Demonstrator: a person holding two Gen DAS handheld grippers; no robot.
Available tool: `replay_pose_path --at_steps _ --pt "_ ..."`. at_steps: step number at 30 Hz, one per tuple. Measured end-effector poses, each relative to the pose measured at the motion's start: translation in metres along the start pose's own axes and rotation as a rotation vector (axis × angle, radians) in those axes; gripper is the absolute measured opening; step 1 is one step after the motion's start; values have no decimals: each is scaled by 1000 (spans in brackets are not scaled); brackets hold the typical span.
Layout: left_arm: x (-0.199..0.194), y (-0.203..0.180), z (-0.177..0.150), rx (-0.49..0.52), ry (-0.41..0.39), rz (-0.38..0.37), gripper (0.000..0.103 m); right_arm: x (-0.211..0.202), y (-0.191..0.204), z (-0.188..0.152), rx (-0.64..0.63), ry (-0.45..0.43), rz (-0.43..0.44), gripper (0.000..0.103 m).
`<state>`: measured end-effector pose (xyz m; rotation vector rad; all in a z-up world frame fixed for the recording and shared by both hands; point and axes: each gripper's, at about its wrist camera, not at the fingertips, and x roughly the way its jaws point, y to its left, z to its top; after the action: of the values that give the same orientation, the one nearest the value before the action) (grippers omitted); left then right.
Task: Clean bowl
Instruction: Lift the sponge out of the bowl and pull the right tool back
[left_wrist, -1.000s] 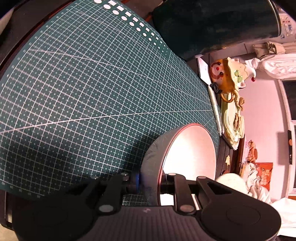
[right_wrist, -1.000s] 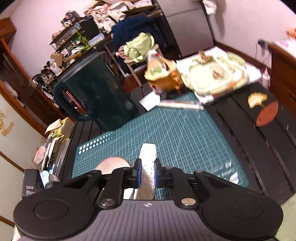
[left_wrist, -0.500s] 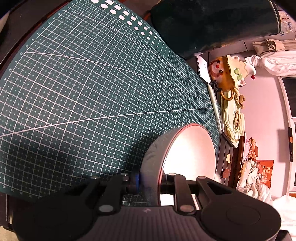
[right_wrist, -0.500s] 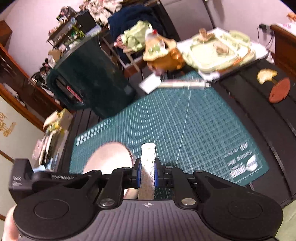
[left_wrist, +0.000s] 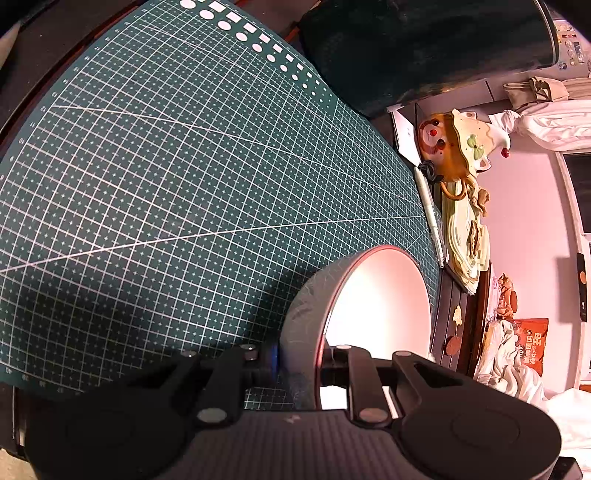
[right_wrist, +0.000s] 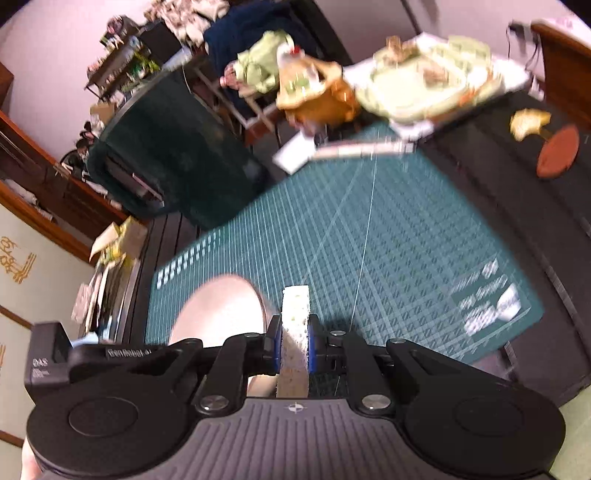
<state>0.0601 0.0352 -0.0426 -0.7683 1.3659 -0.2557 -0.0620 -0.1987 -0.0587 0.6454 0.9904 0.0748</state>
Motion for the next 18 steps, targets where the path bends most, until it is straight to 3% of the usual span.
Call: replay_pose_path --at_steps 7,18 --pt "-3 -4 -1 4 1 3 18 -21 -1 10 17 -78 16 12" --pt "2 -27 -6 7 -4 9 18 5 -4 0 18 16 13 12"
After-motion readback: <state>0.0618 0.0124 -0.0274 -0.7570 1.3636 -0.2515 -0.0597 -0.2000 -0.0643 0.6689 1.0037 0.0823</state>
